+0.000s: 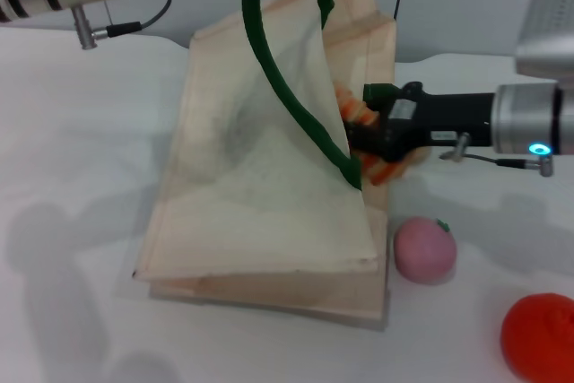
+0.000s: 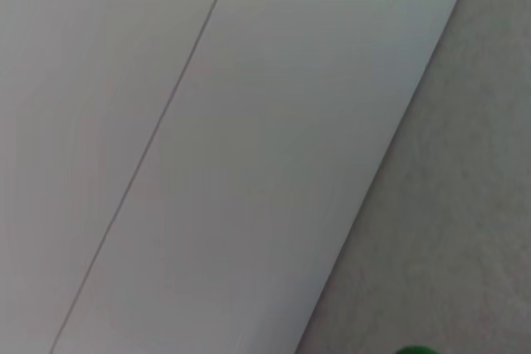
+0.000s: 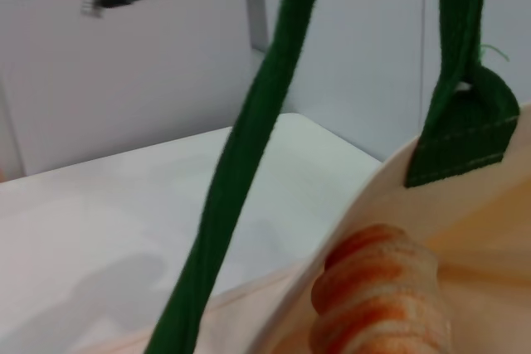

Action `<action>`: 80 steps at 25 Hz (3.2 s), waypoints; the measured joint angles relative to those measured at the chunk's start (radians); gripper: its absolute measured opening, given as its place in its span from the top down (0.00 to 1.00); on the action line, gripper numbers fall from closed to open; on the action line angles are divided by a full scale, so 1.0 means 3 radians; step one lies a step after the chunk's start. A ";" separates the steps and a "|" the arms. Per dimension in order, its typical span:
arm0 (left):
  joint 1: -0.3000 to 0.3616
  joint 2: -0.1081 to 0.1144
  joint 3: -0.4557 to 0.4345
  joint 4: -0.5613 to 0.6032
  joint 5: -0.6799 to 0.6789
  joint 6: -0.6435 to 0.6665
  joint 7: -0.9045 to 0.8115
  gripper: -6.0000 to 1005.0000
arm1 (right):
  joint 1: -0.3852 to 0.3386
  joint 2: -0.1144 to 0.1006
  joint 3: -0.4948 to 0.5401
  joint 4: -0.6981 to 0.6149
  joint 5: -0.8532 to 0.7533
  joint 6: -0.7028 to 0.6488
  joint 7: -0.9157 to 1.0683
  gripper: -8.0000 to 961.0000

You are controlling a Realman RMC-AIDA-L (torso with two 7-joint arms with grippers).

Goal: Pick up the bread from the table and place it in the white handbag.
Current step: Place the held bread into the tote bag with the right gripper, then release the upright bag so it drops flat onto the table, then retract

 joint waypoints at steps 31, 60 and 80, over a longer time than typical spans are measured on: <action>-0.0015 -0.0019 0.0000 0.0005 -0.0022 -0.0006 -0.0005 0.89 | 0.0150 0.0003 0.0039 0.0272 0.0031 -0.0238 0.0002 0.27; 0.0083 -0.0005 -0.0005 -0.0010 -0.0031 -0.0039 -0.0001 0.87 | -0.0607 -0.0027 0.0734 -0.0380 0.0324 -0.0479 0.0222 0.08; 0.0084 -0.0024 0.0000 0.0000 0.0321 -0.0377 -0.0049 0.75 | -0.1041 -0.0018 0.0774 -0.0441 0.1294 -0.0499 0.0008 0.07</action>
